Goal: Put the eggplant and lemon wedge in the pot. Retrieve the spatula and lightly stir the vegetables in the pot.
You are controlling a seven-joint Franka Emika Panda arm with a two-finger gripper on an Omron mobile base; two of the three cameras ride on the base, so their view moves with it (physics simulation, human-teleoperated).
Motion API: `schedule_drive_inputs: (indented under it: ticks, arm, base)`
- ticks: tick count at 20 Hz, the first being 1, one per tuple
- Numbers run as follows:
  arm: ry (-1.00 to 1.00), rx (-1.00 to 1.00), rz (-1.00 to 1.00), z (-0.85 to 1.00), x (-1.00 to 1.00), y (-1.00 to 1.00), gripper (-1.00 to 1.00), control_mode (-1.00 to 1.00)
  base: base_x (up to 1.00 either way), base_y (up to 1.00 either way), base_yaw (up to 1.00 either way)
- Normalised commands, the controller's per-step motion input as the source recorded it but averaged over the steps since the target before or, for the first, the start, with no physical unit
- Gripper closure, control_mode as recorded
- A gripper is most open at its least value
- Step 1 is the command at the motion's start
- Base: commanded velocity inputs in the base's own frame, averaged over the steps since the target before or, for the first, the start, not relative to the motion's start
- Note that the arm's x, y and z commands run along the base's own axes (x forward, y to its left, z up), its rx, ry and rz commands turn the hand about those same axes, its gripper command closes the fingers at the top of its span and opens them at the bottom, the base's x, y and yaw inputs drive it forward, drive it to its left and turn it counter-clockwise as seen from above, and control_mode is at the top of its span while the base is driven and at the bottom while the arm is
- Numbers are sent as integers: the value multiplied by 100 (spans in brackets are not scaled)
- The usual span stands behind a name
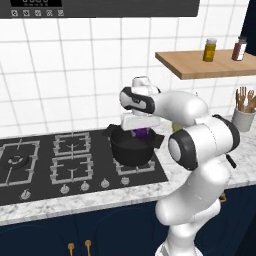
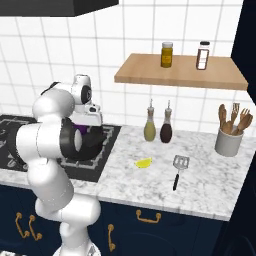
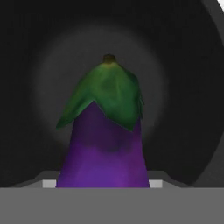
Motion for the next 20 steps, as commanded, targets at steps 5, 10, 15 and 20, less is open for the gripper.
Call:
schedule_drive_inputs:
  ticks: [5,10,15,20]
  arm:
    - [0,-5,0,-52,25,4,100,-100]
    - [0,-2,0,-46,16,0,100,-100]
    - [0,-1,0,-24,-2,3,-100,-100]
    - [-5,0,0,25,-32,-1,-100,-100]
  base:
    - [0,0,0]
    - [0,0,0]
    - [0,0,0]
    - [0,0,0]
